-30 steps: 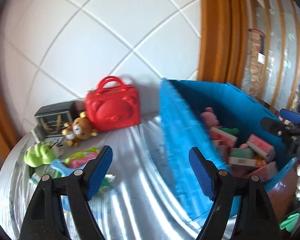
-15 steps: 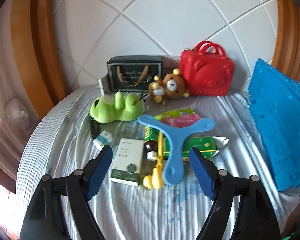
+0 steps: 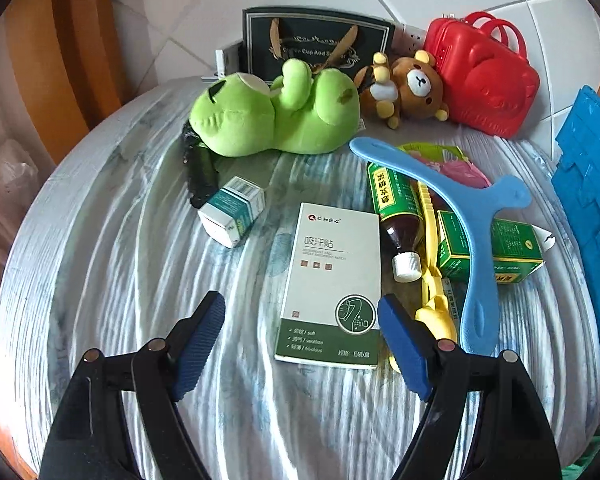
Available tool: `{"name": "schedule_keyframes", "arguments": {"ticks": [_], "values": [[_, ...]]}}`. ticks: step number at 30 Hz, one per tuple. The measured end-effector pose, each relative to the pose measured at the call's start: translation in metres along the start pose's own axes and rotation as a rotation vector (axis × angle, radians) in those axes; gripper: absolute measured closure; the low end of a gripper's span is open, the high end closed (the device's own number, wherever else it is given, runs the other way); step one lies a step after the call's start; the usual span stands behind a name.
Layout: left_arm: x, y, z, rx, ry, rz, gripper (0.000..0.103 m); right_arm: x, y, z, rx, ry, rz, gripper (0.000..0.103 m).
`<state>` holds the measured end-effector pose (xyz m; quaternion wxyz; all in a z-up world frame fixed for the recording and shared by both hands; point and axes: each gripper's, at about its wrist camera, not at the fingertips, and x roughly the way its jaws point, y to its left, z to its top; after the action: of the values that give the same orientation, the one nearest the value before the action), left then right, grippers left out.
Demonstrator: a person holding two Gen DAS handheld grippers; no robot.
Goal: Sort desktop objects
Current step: 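Grasp the white deodorant patch box with the left tool while the right tool grasps the blue boomerang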
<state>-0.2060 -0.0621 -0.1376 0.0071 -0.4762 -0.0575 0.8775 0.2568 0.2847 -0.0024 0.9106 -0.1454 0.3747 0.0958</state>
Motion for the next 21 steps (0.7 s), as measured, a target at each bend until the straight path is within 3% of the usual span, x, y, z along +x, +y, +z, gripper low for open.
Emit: {"name": "schedule_keyframes", "arguments": {"ticks": [7, 11, 15, 17, 21], "values": [[0.061, -0.017, 0.010, 0.051, 0.104, -0.013, 0.024, 0.044, 0.017, 0.005, 0.007, 0.087, -0.018, 0.000], [0.077, -0.013, 0.018, 0.007, 0.104, -0.058, 0.019, 0.066, 0.028, 0.009, 0.001, 0.118, -0.020, 0.000], [0.106, -0.013, 0.016, 0.009, 0.180, -0.044, 0.019, 0.087, 0.044, 0.012, -0.007, 0.149, -0.010, 0.000], [0.102, -0.015, 0.013, 0.032, 0.141, -0.032, 0.026, 0.097, 0.052, 0.012, -0.007, 0.162, -0.008, 0.000], [0.086, -0.007, 0.010, -0.013, 0.106, -0.066, 0.026, 0.118, 0.064, 0.010, 0.025, 0.208, 0.011, 0.000]]}}
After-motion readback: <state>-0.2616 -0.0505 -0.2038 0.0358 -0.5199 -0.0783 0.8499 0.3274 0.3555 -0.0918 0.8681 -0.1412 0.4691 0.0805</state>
